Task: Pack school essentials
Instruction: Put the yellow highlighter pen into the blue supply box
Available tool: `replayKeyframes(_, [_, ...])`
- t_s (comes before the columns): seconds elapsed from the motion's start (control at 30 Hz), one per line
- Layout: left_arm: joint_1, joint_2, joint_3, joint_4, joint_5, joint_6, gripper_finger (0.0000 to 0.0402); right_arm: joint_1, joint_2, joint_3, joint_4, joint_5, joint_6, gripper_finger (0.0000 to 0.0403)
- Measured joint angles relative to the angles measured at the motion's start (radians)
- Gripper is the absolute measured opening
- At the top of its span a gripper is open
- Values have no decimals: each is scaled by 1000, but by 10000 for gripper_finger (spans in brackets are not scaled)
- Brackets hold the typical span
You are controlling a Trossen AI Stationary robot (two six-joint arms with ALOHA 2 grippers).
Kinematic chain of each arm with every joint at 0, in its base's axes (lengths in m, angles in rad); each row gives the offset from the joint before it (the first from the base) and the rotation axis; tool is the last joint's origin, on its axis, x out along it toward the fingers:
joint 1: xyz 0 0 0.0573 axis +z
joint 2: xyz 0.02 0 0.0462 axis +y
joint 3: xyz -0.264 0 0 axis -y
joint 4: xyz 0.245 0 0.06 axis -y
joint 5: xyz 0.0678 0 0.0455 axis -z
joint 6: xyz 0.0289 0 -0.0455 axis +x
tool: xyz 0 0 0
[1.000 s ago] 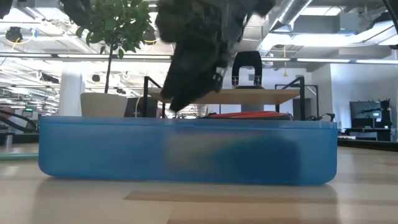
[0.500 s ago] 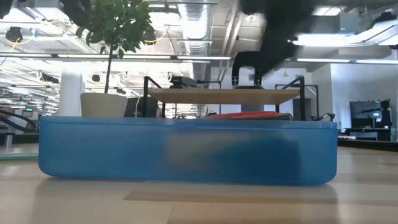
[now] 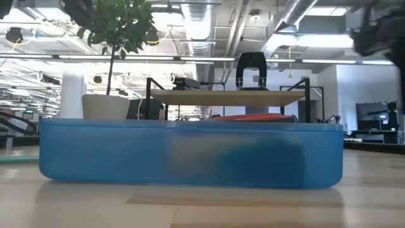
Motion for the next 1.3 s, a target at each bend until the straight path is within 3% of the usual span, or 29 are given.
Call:
replayKeyframes(0.3, [0,0,0,-1,61,-40,100,105,59,-15,-11,-87,157,231])
replayKeyframes(0.6, [-25,28,0,35,96,-48,100,188,-3,-163,101,-134,335,209])
replayKeyframes(0.93, [-25,32,0,67,122,-24,100,195,-15,-277,335,-138,347,206])
replayKeyframes(1.07, [-25,32,0,67,131,-34,100,196,-16,-283,343,-137,346,201])
replayKeyframes(1.17, [-25,32,0,72,130,-35,100,196,-16,-284,341,-137,340,179])
replayKeyframes(1.3, [-25,32,0,71,130,-48,100,196,-15,-286,329,-141,339,114])
